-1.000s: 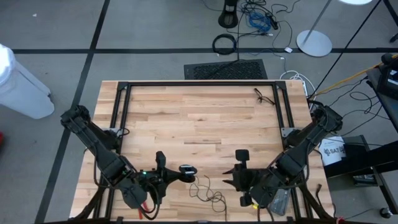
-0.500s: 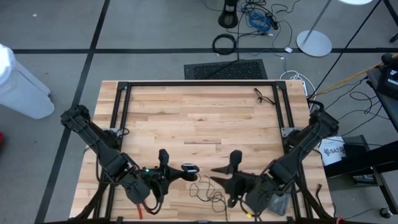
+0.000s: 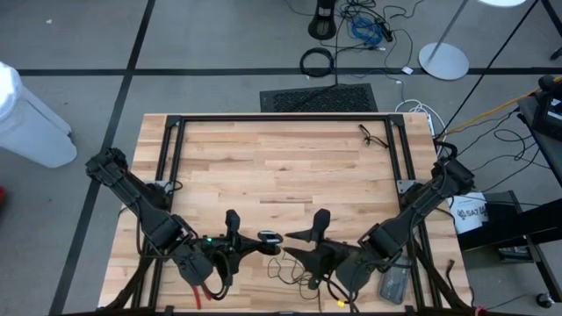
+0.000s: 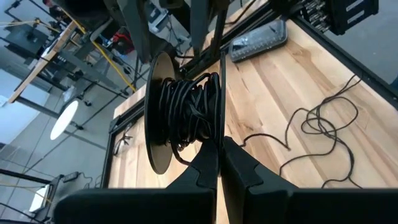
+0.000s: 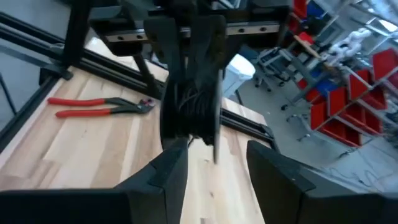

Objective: Coil cords
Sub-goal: Coil the black wire onto the black spool

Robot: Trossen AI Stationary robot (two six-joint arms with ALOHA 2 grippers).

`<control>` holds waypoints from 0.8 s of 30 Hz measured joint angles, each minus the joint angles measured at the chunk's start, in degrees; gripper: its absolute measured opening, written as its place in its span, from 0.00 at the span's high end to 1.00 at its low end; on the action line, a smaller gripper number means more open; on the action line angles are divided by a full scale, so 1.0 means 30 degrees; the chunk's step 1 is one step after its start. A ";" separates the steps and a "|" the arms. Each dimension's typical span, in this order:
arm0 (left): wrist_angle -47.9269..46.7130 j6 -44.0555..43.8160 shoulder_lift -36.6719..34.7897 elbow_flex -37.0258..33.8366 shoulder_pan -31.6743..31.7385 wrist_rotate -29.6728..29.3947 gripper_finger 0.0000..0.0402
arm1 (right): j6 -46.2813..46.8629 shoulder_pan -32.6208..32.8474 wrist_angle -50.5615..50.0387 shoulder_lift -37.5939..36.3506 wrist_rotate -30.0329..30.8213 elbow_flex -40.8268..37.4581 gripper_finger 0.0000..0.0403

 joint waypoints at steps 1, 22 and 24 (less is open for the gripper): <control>-0.0004 -0.0001 0.0000 0.0000 0.0007 0.0006 0.98 | 0.0074 -0.0105 0.0060 0.0007 -0.0151 0.0000 0.62; 0.0600 0.0073 0.0015 0.0000 0.0000 0.0518 0.98 | 0.0047 -0.1198 0.0905 0.0402 -0.1996 0.0000 0.69; 0.0603 0.0073 0.0022 -0.0003 0.0000 0.0576 0.98 | -0.0021 -0.1191 0.0905 0.0407 -0.2067 0.0000 0.73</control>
